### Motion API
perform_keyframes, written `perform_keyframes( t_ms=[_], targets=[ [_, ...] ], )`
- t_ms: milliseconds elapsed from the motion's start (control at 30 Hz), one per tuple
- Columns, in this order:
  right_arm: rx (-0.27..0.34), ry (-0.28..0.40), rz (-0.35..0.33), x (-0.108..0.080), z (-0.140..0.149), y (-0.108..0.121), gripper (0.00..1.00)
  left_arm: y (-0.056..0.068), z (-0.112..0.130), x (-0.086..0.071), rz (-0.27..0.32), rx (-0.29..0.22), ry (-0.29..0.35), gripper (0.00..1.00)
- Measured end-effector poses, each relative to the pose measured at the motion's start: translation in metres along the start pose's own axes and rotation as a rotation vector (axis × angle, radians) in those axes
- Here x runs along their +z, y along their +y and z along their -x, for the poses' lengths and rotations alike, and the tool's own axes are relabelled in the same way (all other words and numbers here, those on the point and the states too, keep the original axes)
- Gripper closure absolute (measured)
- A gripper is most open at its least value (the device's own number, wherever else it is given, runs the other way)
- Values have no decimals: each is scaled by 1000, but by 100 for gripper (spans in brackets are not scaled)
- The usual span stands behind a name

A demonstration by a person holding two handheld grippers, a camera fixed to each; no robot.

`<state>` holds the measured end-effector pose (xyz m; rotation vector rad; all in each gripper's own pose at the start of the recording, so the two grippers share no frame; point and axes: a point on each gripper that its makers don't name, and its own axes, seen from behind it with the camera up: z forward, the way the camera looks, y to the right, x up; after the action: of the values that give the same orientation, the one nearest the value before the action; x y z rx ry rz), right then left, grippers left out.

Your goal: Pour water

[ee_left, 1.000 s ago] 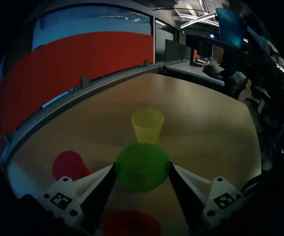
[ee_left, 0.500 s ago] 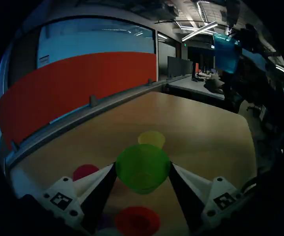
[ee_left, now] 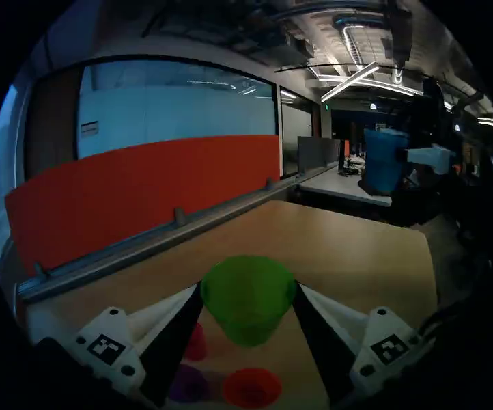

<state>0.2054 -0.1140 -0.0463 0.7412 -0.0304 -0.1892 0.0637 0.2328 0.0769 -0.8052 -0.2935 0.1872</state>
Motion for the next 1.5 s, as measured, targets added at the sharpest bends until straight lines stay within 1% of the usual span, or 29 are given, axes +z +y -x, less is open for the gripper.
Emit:
perform_keyframes(
  t_ms=[167,300,500,700,900,1300,1500],
  targets=[
    [8,0,-2,4,1,-1,10,-4,-27,-17,-8,-9,63,10],
    [13,0,-8,7,1,-3,10,-4,-45,-30,-15,-6,105,10],
    [18,1,-20,13,2,-7,10,-3,-61,-47,-22,10,141,10],
    [23,2,-29,16,2,-11,10,-3,-65,-58,-28,16,149,10],
    [24,1,-34,20,1,-12,9,-4,-68,-63,-34,28,154,10],
    [27,12,-57,36,-4,-19,10,3,-69,-73,-32,44,161,10],
    [12,22,-68,47,-10,-22,9,10,-65,-77,-24,36,162,10]
  ],
)
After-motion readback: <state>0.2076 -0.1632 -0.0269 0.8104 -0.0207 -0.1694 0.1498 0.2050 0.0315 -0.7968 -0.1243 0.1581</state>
